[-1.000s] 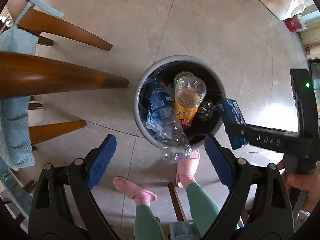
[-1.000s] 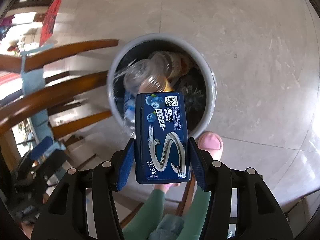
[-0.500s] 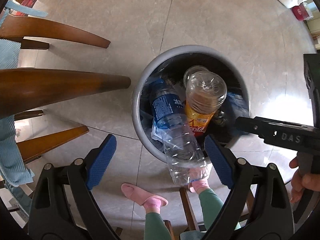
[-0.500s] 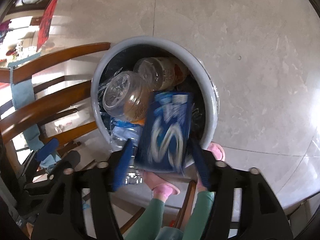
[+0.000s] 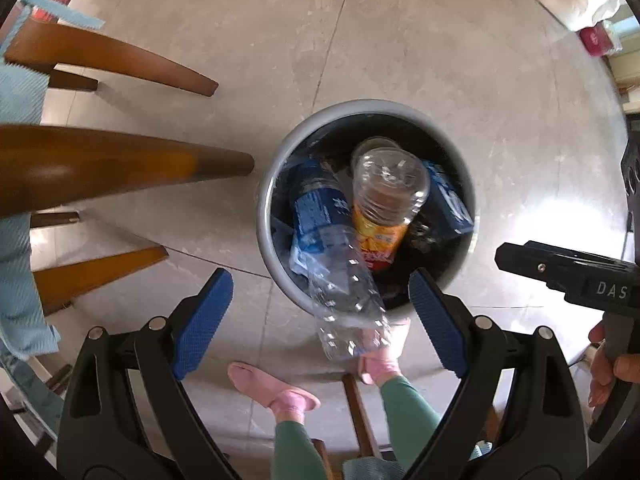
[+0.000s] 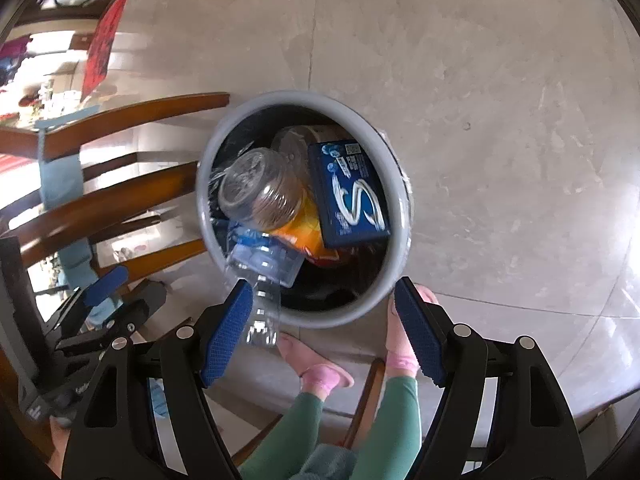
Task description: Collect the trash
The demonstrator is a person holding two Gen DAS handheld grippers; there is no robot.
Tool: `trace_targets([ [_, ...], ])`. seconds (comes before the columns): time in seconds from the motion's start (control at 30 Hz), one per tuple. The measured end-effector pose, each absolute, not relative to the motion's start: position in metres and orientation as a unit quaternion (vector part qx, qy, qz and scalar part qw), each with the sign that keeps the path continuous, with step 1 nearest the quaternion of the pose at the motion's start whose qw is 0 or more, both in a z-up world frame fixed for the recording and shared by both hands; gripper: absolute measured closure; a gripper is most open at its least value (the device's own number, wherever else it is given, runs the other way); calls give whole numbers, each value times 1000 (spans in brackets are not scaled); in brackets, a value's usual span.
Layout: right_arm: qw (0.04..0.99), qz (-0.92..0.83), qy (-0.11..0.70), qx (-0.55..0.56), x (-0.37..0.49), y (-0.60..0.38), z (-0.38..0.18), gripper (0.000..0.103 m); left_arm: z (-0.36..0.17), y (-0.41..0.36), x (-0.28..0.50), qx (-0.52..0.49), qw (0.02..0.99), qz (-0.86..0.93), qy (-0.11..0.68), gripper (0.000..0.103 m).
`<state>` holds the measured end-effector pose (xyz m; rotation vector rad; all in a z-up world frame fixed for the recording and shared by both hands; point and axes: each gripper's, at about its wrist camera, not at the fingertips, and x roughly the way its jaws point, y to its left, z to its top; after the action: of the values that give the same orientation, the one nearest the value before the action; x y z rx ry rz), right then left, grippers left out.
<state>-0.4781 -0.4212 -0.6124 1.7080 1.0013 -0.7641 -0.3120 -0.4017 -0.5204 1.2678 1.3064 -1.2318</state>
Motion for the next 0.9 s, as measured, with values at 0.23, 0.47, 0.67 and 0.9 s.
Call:
trace_targets([
  [0.23, 554, -299, 411, 660, -486, -430, -503, 29, -432, -387, -320, 476, 446, -534, 538, 16],
  [0.47, 613, -327, 393, 602, -496, -444, -358, 27, -312, -377, -341, 460, 448, -569, 515, 16],
  [0.67, 668, -330, 373, 553, -482, -453, -241, 26, -190, -367, -323, 420, 485, -604, 473, 16],
  [0.9, 753, -256, 369, 480, -390, -453, -144, 26, -73, -345, -228, 350, 596, -579, 433, 16],
])
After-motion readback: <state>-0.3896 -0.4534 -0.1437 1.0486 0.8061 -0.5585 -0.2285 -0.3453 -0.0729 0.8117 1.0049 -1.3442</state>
